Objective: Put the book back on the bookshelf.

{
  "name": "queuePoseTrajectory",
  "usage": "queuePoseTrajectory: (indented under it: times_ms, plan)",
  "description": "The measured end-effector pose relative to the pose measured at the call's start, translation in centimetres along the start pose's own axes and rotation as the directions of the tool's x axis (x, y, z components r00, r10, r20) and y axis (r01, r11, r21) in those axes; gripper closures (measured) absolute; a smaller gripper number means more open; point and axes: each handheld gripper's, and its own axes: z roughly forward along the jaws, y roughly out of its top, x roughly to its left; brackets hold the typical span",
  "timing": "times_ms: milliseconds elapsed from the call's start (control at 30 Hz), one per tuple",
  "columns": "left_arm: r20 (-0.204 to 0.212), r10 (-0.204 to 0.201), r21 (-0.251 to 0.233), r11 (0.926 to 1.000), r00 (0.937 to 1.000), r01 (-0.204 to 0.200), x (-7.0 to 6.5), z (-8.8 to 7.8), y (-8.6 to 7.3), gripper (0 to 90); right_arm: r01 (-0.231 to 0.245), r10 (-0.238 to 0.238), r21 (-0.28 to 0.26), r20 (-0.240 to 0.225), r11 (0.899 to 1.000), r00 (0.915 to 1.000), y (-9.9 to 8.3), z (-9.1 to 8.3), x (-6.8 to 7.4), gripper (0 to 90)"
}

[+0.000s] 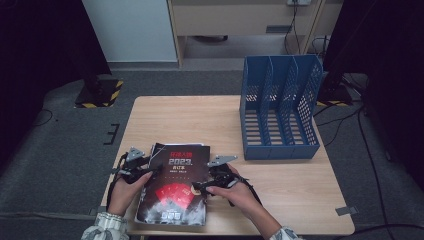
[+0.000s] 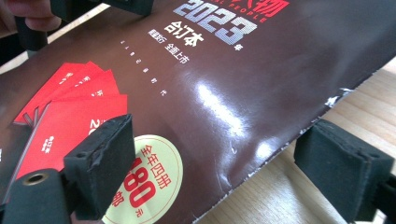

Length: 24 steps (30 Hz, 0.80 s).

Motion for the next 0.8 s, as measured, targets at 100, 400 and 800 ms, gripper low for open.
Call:
queuePoseTrajectory:
  times_ms: [100,400,800]
  plan:
    - [0.004,-0.001,-0.001,1.0000,1.0000,0.001,0.1,0.0,0.0,34.4,0.009,-0.010,0.009,0.020,1.000,0.9998,0.4,-0.4,0.2,16.7]
    - [0.003,-0.005,-0.017,0.9998,1.0000,0.005,0.1,0.0,-0.3,33.8,0.018,-0.019,-0.046,-0.018,0.999,0.9997,2.2,-1.0,0.8,22.2]
    - [0.000,0.003,-0.012,0.9999,1.0000,-0.003,-0.1,0.1,-0.2,31.8,0.042,-0.042,0.001,-0.093,0.999,0.9948,3.9,2.1,1.5,22.5]
